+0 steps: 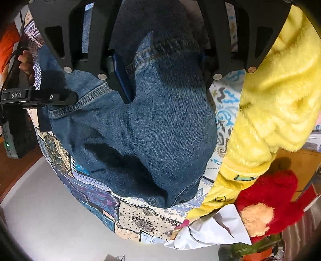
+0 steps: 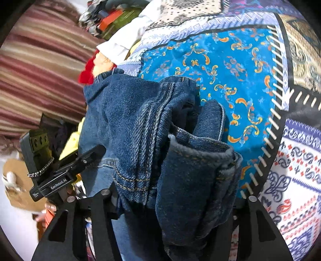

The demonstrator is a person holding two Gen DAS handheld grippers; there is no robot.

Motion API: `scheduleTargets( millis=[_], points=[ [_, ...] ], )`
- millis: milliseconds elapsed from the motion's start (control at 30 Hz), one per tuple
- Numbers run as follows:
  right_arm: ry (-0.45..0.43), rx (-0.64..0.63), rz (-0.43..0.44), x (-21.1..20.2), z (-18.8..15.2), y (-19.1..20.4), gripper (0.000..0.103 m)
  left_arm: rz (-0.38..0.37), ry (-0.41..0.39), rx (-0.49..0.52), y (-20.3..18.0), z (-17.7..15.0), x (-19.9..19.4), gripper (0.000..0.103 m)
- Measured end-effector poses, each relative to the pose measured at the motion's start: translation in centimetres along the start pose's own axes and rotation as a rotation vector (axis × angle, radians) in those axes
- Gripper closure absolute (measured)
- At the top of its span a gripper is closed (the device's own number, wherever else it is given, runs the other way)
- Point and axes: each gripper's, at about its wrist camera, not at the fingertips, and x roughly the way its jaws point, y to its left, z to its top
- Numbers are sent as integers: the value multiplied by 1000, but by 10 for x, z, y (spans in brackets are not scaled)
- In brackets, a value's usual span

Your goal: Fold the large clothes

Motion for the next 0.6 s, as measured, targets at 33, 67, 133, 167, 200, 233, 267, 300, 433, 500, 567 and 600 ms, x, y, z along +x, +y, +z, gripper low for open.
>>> scheduleTargets(
  millis=[33, 67, 133, 167, 200, 233, 267, 300, 433, 500, 567, 600],
  points=[
    [0, -16, -16, -1, -1, 1, 41, 10, -4, 4, 0, -3, -1, 43],
    [-1, -35, -32, -3, -4, 3, 36, 31, -5, 18, -2, -7, -3, 39],
    [-3, -64, -60, -10, -8, 4, 29, 63, -9, 52, -8, -19, -12, 35],
    [-7, -79, -75, -14, -13, 4, 26, 74, -11, 67, -9, -23, -14, 34],
    [-13, -96, -91, -20, -19, 2, 25, 92, -15, 86, -11, -28, -19, 32],
    [-15, -108, -104, -25, -24, 2, 25, 109, -21, 109, -15, -34, -26, 29],
    [-17, -125, -130, -33, -30, 3, 25, 120, -22, 121, -16, -38, -30, 25],
    [-20, -139, -147, -39, -34, 4, 25, 140, -17, 144, -18, -41, -36, 25],
    [-68, -225, -231, -74, -48, 15, 25, 230, -19, 240, -28, -43, -53, 25],
    [-112, -259, -261, -89, -51, 21, 25, 275, -56, 276, -34, -34, -63, 25],
    [-188, -283, -284, -108, -49, 30, 25, 299, -98, 288, -37, -17, -70, 24],
    [-217, -287, -285, -114, -49, 33, 25, 307, -112, 286, -37, -9, -70, 21]
  ],
)
